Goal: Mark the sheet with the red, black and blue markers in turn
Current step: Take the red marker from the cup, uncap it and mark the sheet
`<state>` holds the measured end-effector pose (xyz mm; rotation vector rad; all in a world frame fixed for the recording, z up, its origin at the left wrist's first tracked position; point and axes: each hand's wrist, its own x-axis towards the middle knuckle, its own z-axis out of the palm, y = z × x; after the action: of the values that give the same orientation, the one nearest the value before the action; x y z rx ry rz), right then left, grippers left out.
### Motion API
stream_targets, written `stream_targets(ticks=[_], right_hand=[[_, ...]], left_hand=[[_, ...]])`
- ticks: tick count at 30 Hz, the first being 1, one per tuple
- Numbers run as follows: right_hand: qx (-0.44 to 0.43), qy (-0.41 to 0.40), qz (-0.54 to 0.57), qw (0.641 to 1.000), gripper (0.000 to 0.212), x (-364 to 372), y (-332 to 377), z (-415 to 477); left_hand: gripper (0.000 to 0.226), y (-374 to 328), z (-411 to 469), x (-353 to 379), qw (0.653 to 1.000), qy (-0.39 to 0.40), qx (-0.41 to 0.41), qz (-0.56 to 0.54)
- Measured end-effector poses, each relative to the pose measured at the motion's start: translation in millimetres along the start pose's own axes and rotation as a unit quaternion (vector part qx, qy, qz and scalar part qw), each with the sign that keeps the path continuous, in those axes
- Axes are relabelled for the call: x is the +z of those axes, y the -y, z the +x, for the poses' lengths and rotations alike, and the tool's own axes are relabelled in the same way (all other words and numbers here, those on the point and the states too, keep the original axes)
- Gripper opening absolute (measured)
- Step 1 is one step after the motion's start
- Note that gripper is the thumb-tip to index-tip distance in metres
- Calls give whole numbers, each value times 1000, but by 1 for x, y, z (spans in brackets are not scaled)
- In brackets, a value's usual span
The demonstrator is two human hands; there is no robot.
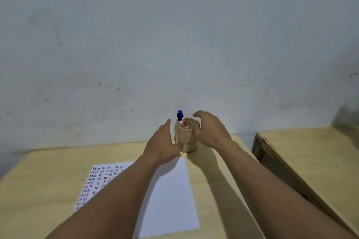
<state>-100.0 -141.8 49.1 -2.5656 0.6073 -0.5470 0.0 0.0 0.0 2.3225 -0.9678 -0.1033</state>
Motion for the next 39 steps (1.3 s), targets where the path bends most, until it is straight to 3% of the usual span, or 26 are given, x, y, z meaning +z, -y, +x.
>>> stream_targets(ticks=[4,8,13,18,24,28,36,39], right_hand=[[-1,2,17,1000,32,13,-10,-1],[-19,8,33,999,30,19,-14,-1],[-2,22,37,999,33,21,-12,7],[20,35,51,998,58,23,-7,14],[51,13,117,992,46,34,-13,18],[30,-31,96,994,23,40,-18,19],[-28,-106,82,991,27,20,2,21],[-55,-129,67,988,28,10,14,22]], left_hand=[[101,1,3,16,999,7,-35,-23],[73,-8,5,21,995,-10,-43,-84],[59,-9,14,31,989,-12,-31,-147],[35,-2,22,40,986,-46,-35,-159],[36,3,24,40,986,-37,-26,-163],[43,1,24,41,985,-31,-25,-168],[40,-2,22,37,987,-29,-28,-157],[63,0,18,26,991,-43,-34,-122]])
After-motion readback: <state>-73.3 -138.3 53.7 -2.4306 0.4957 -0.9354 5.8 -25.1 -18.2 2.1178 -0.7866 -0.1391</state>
